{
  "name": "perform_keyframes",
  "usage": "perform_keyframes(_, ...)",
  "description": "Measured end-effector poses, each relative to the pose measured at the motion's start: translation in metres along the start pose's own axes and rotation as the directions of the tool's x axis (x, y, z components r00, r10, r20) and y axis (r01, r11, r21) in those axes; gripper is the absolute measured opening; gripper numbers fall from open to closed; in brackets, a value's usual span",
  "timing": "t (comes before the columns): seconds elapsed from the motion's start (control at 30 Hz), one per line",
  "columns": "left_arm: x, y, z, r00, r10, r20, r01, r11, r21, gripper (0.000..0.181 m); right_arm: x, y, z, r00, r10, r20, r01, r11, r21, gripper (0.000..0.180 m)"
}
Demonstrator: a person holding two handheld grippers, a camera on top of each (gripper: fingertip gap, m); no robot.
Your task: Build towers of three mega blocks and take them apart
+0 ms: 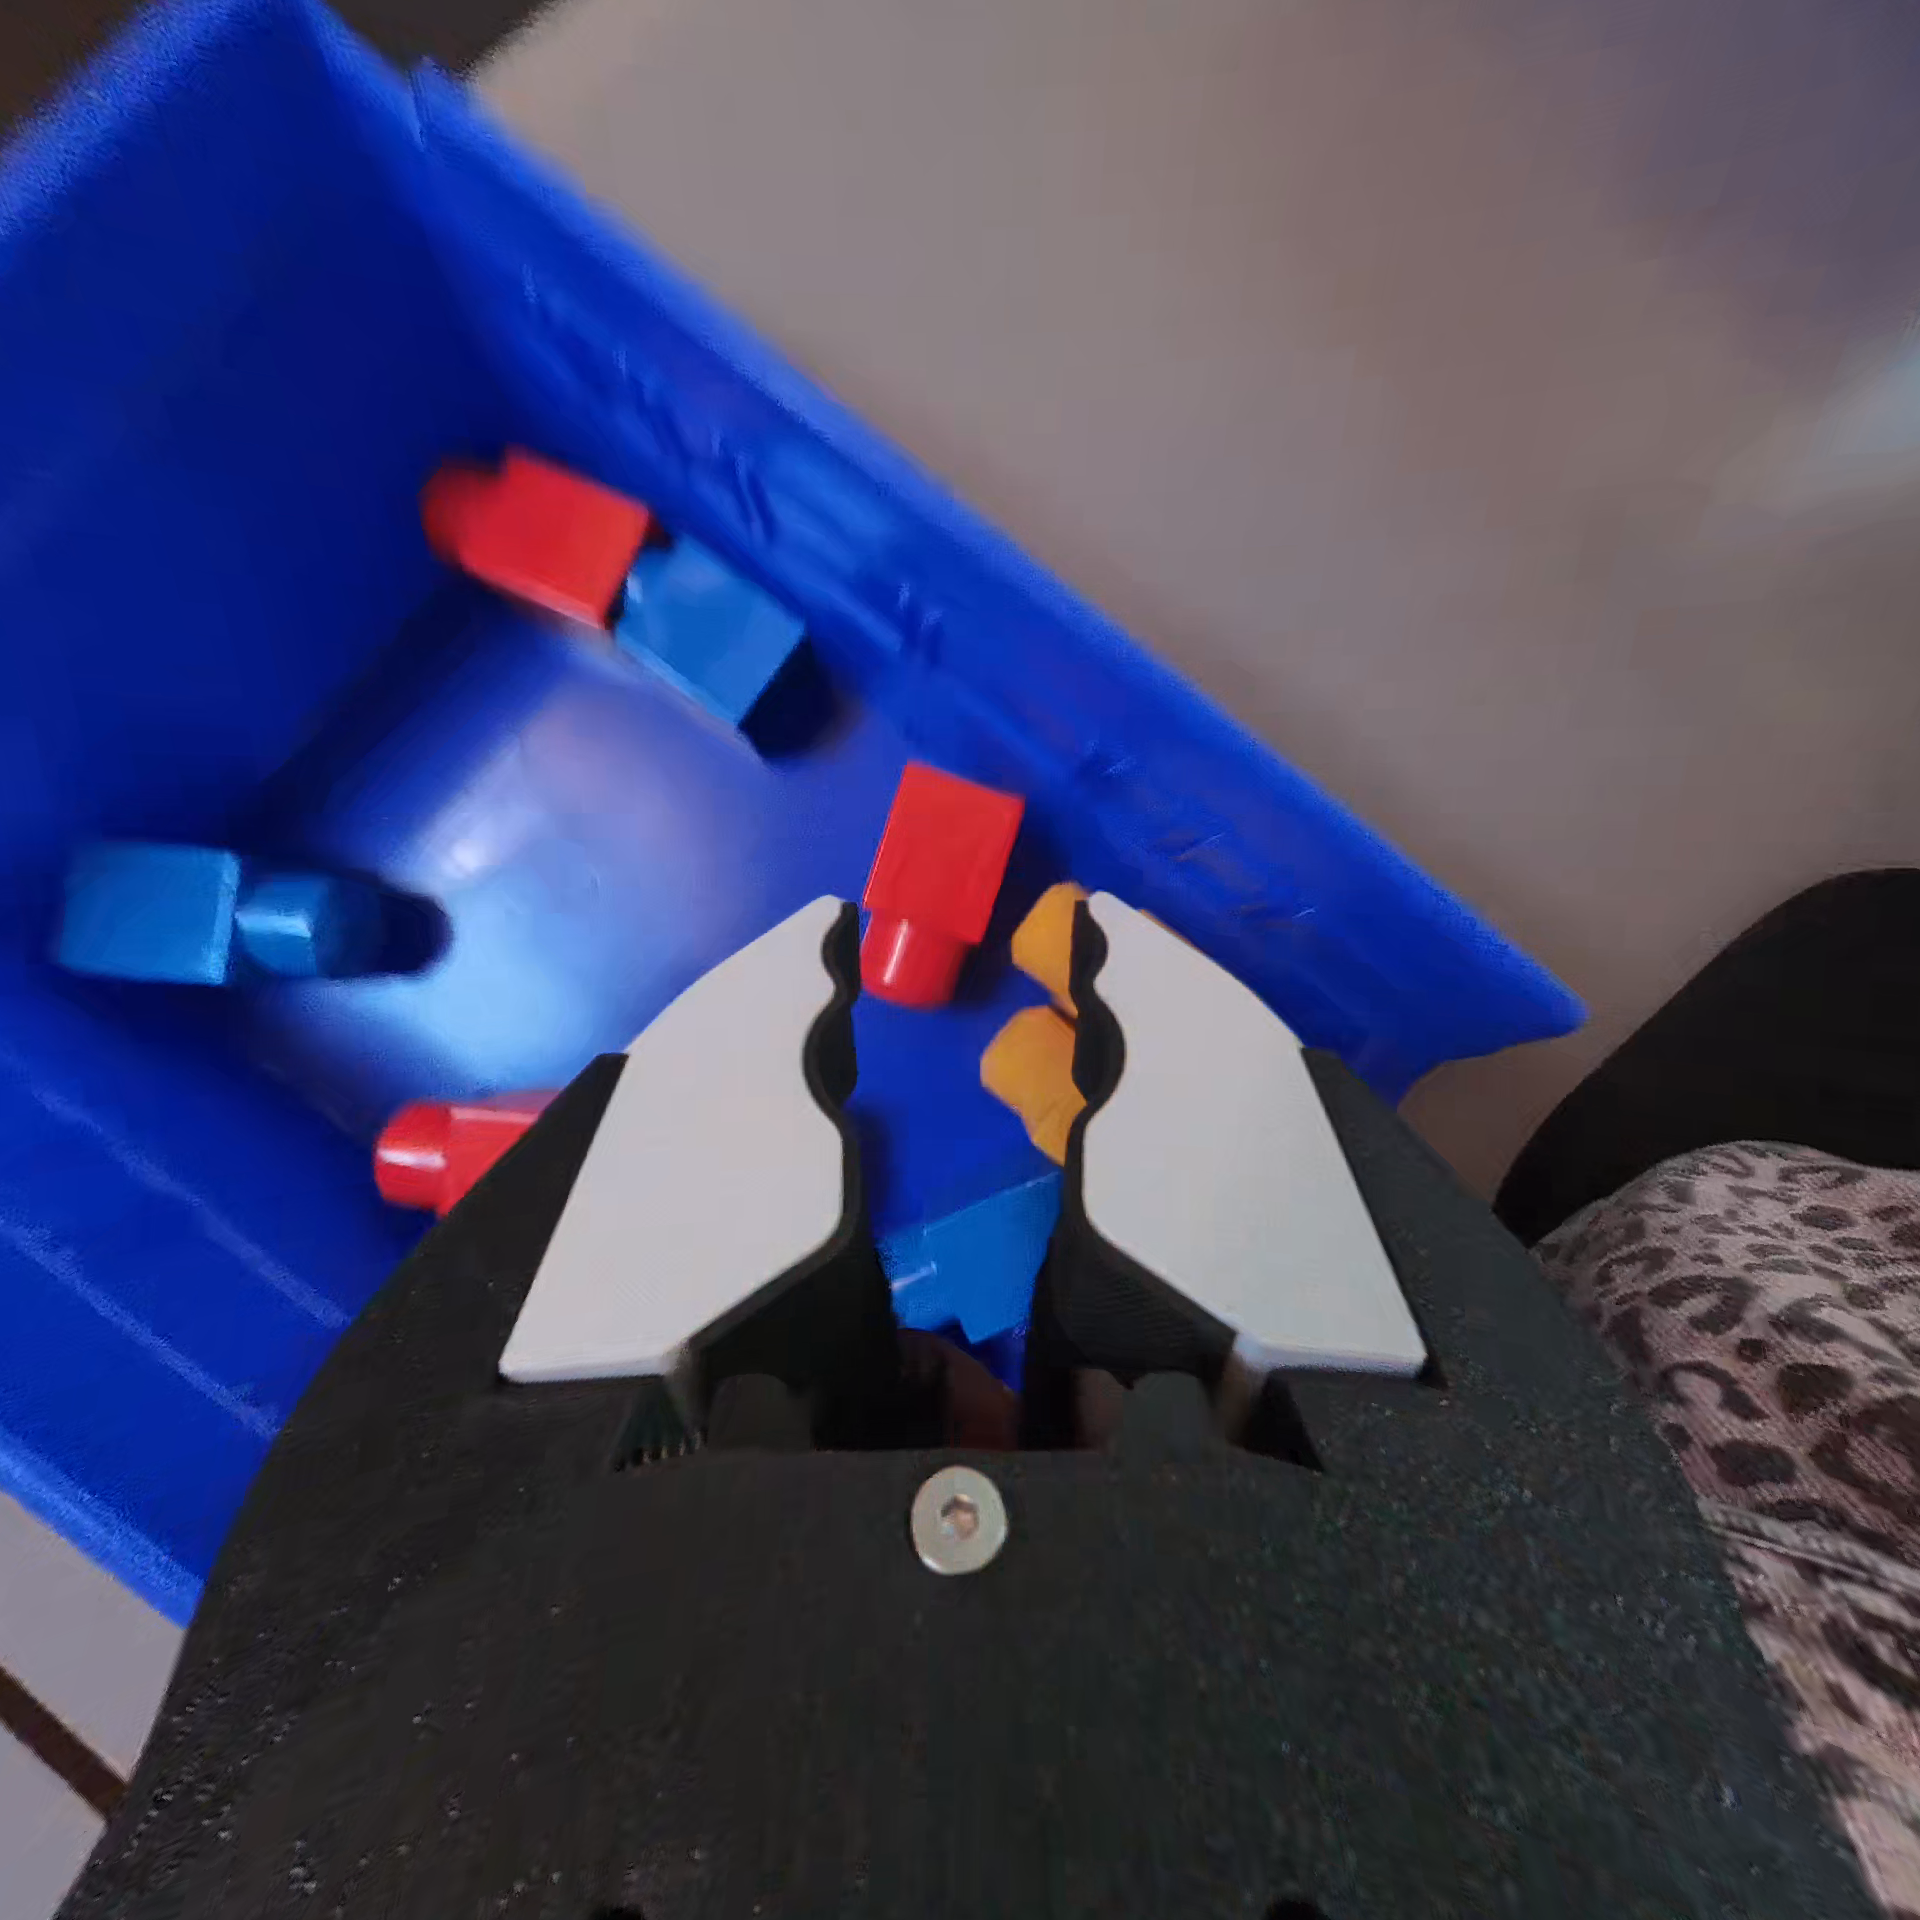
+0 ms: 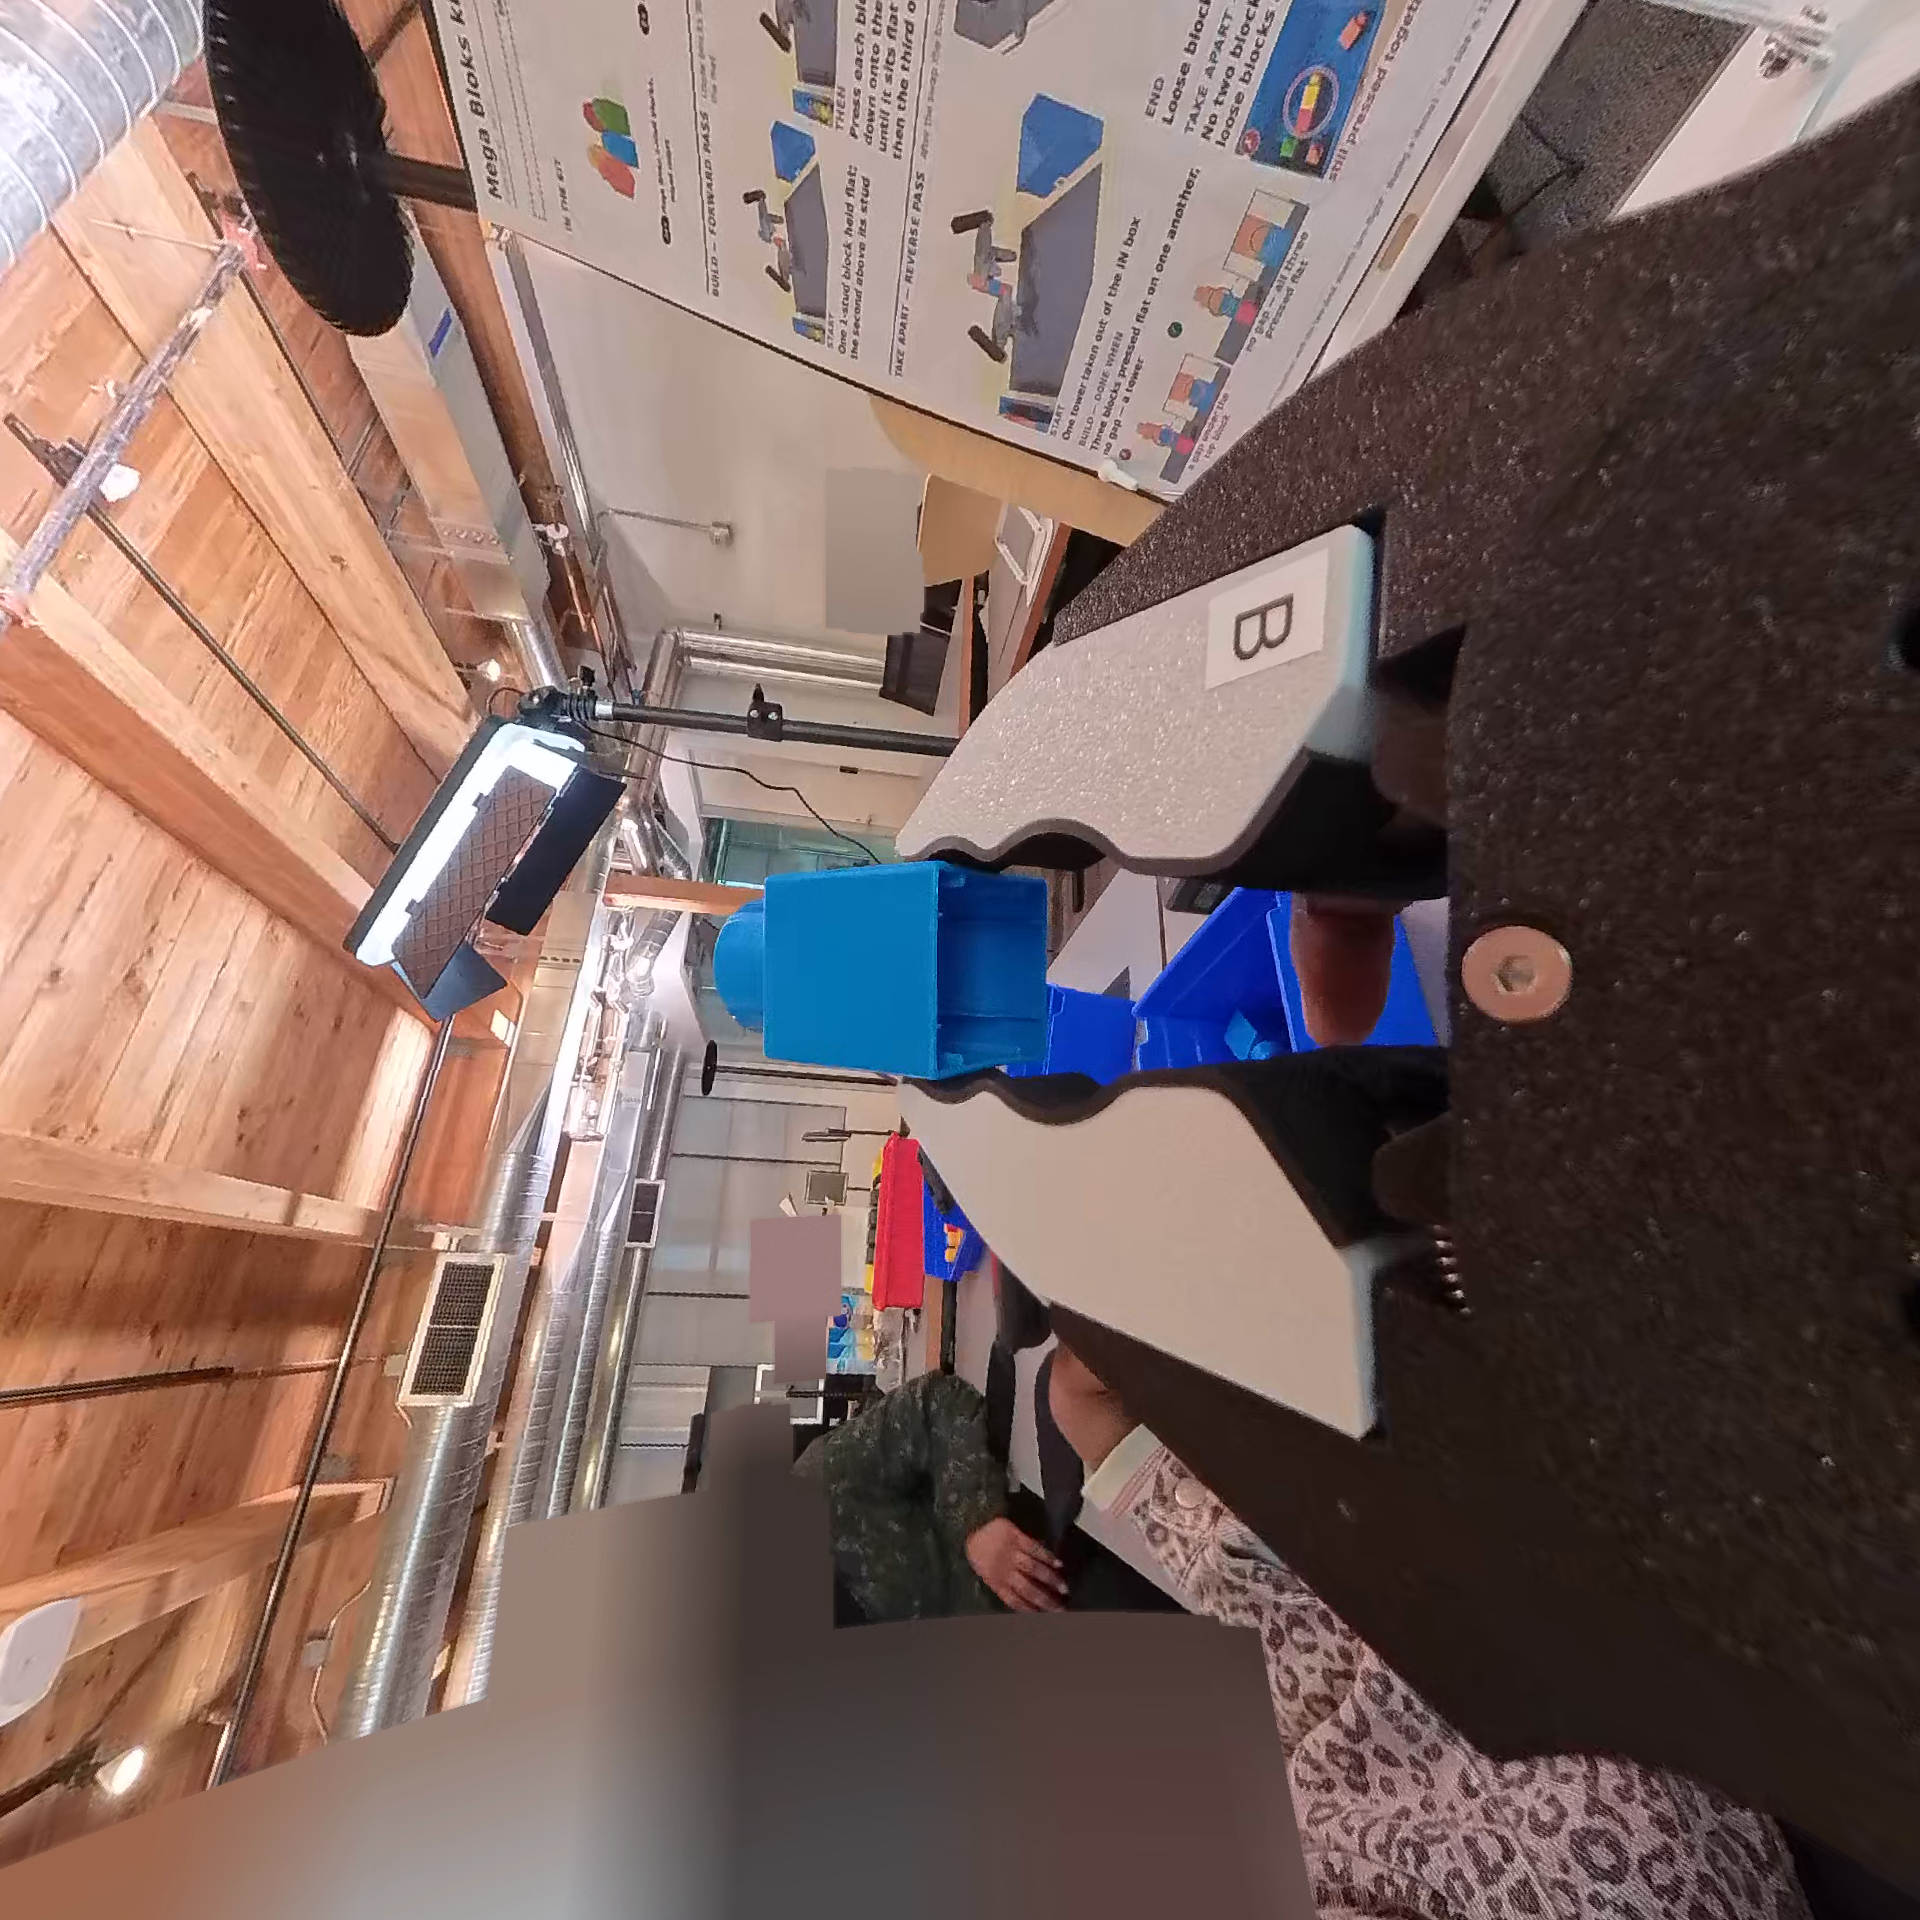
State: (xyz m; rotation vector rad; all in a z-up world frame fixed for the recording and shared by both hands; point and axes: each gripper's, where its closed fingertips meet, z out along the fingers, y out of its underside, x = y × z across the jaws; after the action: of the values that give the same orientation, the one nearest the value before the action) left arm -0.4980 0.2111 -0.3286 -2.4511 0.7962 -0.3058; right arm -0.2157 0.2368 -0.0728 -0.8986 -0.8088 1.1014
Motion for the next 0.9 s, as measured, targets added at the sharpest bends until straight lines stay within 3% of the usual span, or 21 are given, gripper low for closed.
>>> perform_keyframes(0.03, -0.004, 0.008, 0.006, 0.999, -0.046, -0.006, 0.046, 0.998, -0.054, 0.039, 0.000, 0.000, 0.000, 1.000, -0.004, -0.002, 0.004, 1.000, -0.002, 0.035)
perform_keyframes(0.13, 0.003, 0.016, 0.022, 0.987, -0.103, -0.120, 0.091, 0.991, -0.101, 0.042, -0.002, 0.000, 0.000, 1.000, -0.014, -0.002, 0.014, 1.000, -0.005, 0.035)
perform_keyframes(0.27, 0.000, 0.023, 0.038, 0.989, -0.069, -0.133, 0.053, 0.991, -0.124, 0.048, -0.002, -0.002, -0.001, 1.000, -0.021, -0.008, 0.021, 1.000, -0.006, 0.035)
perform_keyframes(0.37, -0.007, 0.036, 0.060, 0.988, -0.069, -0.137, 0.042, 0.981, -0.191, 0.043, -0.001, -0.004, -0.002, 1.000, -0.023, -0.016, 0.023, 1.000, -0.001, 0.035)
perform_keyframes(0.5, -0.023, 0.020, 0.075, 0.992, 0.077, -0.103, -0.083, 0.995, -0.058, 0.038, 0.000, -0.004, -0.002, 1.000, -0.017, -0.017, 0.017, 1.000, 0.002, 0.035)
perform_keyframes(0.57, -0.028, 0.019, 0.060, 0.995, 0.087, -0.052, -0.090, 0.994, -0.061, 0.038, -0.003, 0.000, -0.001, 1.000, -0.012, 0.001, 0.012, 1.000, -0.022, 0.035)
perform_keyframes(0.63, -0.034, -0.004, 0.032, 0.990, 0.131, 0.058, -0.135, 0.987, 0.081, 0.038, -0.011, 0.011, 0.001, 0.998, -0.019, 0.054, 0.024, 0.995, -0.094, 0.035)
perform_keyframes(0.77, -0.016, -0.065, -0.032, 0.920, 0.271, 0.283, -0.365, 0.856, 0.367, 0.038, -0.039, 0.043, 0.001, 0.956, -0.195, 0.219, 0.251, 0.931, -0.265, 0.035)
perform_keyframes(0.9, 0.053, -0.122, -0.065, 0.781, 0.504, 0.369, -0.624, 0.604, 0.496, 0.038, -0.058, 0.072, -0.002, 0.823, -0.440, 0.359, 0.560, 0.734, -0.385, 0.036)
